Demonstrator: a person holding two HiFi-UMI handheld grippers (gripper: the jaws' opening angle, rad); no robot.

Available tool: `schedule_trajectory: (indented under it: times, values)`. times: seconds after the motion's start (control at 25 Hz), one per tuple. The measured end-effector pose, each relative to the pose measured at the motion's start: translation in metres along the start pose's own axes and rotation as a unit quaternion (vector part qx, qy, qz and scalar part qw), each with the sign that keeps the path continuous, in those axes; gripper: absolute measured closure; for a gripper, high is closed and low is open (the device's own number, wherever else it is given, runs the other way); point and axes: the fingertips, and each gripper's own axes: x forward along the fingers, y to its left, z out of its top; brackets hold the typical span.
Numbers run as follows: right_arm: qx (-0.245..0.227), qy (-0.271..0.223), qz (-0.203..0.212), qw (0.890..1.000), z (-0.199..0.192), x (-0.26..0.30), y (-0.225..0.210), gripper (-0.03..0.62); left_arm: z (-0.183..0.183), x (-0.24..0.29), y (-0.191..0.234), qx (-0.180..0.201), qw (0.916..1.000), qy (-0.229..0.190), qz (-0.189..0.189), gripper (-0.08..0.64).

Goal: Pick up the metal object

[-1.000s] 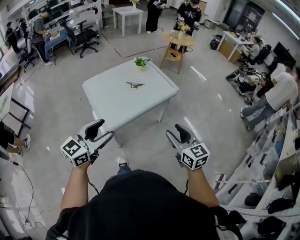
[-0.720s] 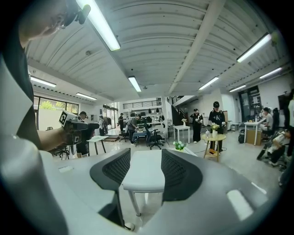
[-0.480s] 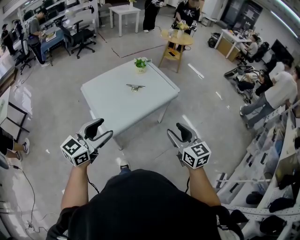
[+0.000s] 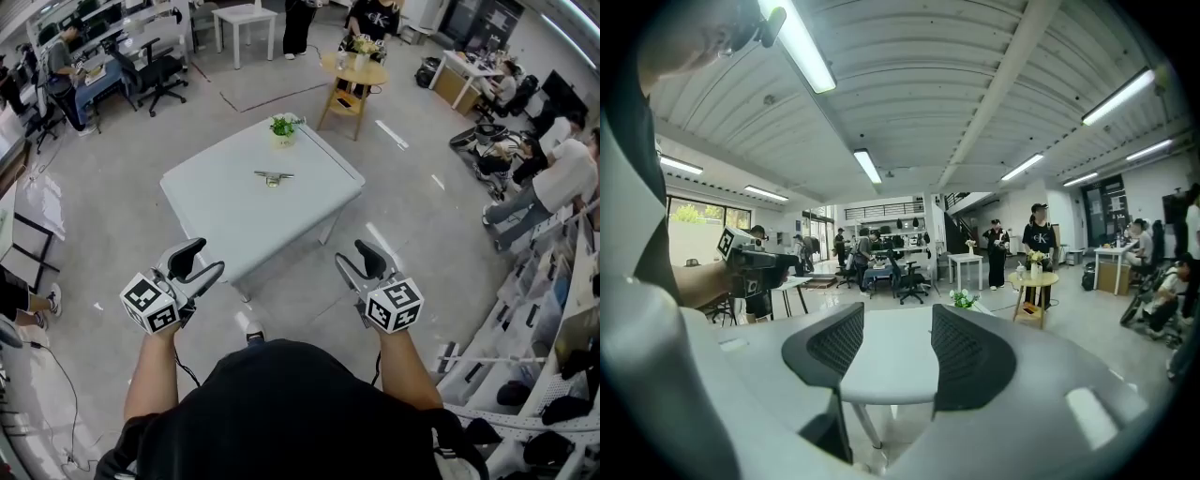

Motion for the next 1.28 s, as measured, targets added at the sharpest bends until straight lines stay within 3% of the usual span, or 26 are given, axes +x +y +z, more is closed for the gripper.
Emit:
schedule_trajectory:
  times: [0.76,1.28]
  values:
    - [0.035,0.011,0.005,0.999,-0.002,0.072,-0.011,0.337,-0.005,0.037,0.071,-0.01,0.9994,0.008,-0.033,0.301]
    - [0.03,0.002,-0.014,0.999,0.024,0.11,-0.01,0.35,0.011,0.04,0.118,0.001,0.9987,-0.005,-0.051,0.302]
